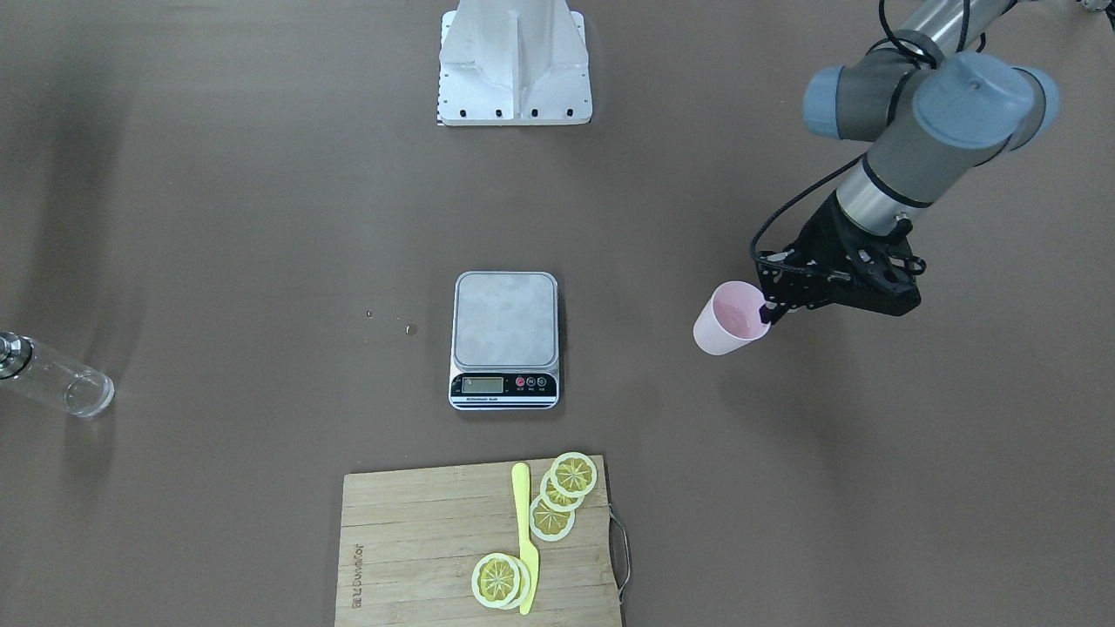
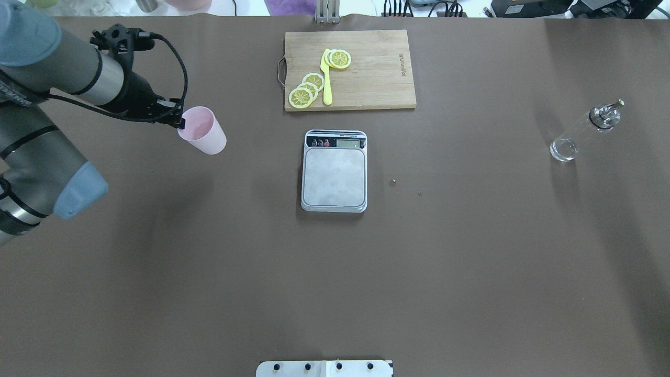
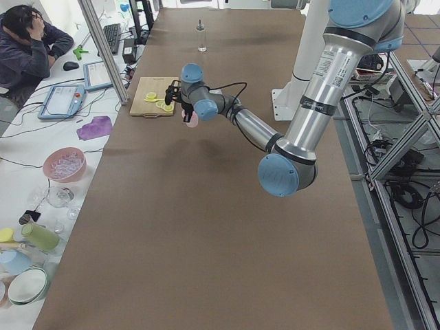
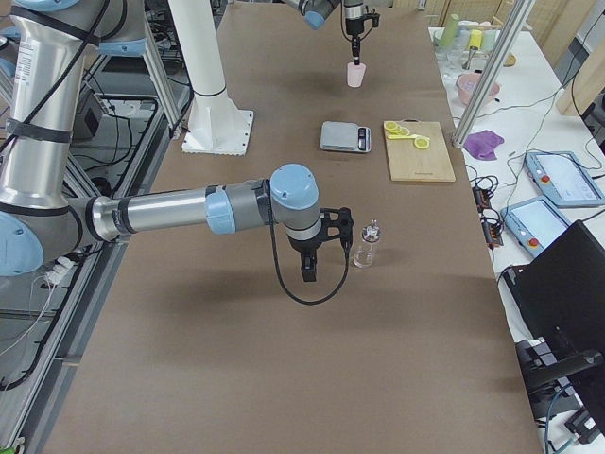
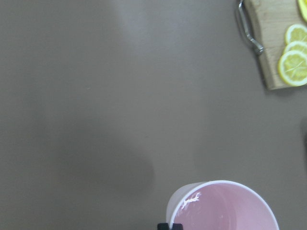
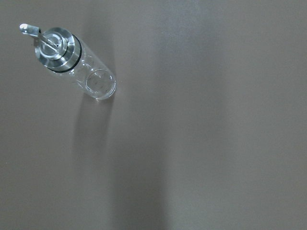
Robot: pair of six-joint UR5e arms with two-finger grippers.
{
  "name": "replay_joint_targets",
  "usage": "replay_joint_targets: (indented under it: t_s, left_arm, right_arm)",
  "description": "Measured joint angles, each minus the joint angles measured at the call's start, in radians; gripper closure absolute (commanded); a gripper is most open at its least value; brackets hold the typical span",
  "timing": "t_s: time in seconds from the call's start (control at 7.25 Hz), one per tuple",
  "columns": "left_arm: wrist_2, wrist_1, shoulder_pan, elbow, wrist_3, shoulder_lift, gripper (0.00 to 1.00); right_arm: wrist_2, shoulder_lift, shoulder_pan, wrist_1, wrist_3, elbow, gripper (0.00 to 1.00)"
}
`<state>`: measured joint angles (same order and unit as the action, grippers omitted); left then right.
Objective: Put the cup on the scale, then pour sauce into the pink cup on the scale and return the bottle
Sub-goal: 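Close the left gripper on the pink cup's rim and lift, then carry the pink cup over the scale and lower it onto the platform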
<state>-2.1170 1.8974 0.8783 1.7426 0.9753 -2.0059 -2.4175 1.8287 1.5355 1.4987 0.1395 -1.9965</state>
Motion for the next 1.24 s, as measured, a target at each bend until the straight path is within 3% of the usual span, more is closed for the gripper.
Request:
replay_joint_targets:
  t_s: [0.55, 1.24]
  left_arm:
    - [0.182, -0.274, -0.187, 0.004, 0.188, -0.251, 1.0]
    - [0.271, -0.293, -0.278, -0.152, 0.245, -0.41, 1.0]
  right_arm:
    - [0.0, 0.005, 0.0, 0.0, 0.0, 0.0, 0.0]
    - [0.001, 0.009, 0.0, -0.002, 0.0, -0.001, 0.0]
